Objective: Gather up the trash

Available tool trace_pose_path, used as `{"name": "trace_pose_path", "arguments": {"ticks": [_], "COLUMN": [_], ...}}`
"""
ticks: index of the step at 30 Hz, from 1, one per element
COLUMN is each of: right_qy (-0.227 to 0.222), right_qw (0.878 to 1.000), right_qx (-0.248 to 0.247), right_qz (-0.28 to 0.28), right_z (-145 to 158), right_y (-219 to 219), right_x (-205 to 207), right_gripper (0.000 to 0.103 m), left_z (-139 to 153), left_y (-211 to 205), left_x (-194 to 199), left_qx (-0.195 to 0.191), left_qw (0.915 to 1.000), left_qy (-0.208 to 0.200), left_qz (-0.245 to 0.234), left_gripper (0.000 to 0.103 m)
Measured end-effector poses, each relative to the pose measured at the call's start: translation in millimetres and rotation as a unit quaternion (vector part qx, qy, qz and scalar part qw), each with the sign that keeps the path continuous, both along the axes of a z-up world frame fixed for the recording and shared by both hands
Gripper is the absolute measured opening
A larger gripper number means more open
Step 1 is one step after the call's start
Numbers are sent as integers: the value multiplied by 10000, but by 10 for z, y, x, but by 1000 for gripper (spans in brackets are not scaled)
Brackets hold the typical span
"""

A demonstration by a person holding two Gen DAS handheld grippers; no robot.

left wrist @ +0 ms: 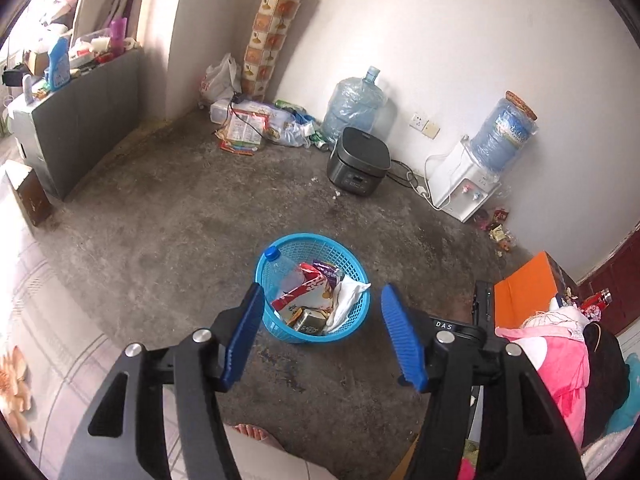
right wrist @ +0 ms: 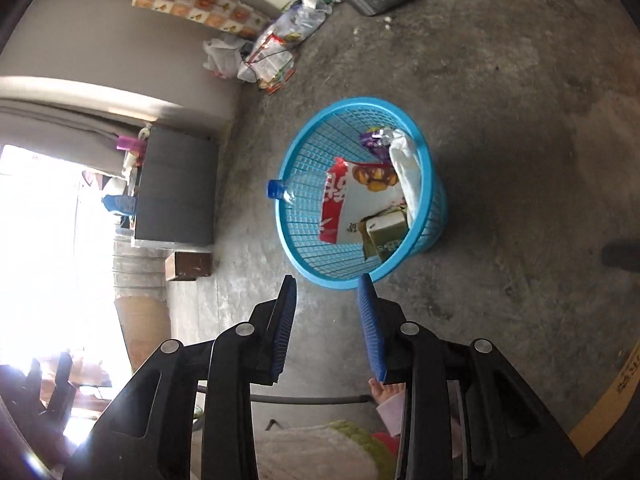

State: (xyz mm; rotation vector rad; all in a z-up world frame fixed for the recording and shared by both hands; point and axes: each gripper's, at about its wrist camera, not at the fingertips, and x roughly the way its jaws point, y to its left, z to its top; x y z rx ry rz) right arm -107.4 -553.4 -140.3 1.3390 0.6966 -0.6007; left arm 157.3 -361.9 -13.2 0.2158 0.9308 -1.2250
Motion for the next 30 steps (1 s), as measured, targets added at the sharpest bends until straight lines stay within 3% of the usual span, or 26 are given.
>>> {"name": "trace_pose_path", "arguments": {"ticks": [4, 5, 6, 10, 13, 15, 18, 24, 27, 30], "right_qy": [-12, -81, -203, -853, -997, -1055, -1072, -837, -627, -196], "right_qw": [9913, 9845, 9761, 9291, 8904, 8612, 8304, 8017, 7957, 7982], "right_qx": [-1107, -1454, -1773, -2863, -3623, -4150, -4609, -4941, -4999, -4913], "right_qz": [706, 975, 1242, 2180, 2570, 2737, 2942, 3259, 3362, 3481], "right_z": [699, 905, 1095, 1746, 2091, 2232, 2329, 2310, 2275, 2160], "right_y": [388, 533, 689, 1402, 1896, 2199, 2568, 3019, 3104, 3077], "right_x": [233, 325, 395, 552, 598, 579, 565, 531, 546, 624], "right_gripper": [46, 50, 53, 77, 94, 95, 95, 95, 95, 95], "left_z": [392, 471, 543, 721, 721, 676, 587, 402, 357, 269], "left_y": [694, 865, 1035, 1650, 2039, 2277, 2561, 2969, 3094, 3119], "left_x": [-179, -228, -282, -484, -607, -704, -896, -1020, -1085, -1112], "left_qx": [-219, -210, -180, 104, 424, 592, 712, 930, 890, 955], "left_qw": [9954, 9924, 9879, 9571, 9346, 9195, 9034, 8917, 8774, 8704], "left_qy": [-651, -819, -1006, -1729, -1902, -2022, -2278, -1726, -1542, -1387], "left_qz": [661, 896, 1169, 2323, 2974, 3319, 3562, 4080, 4455, 4627], "left_gripper": [91, 98, 98, 98, 98, 98, 98, 98, 98, 98]}}
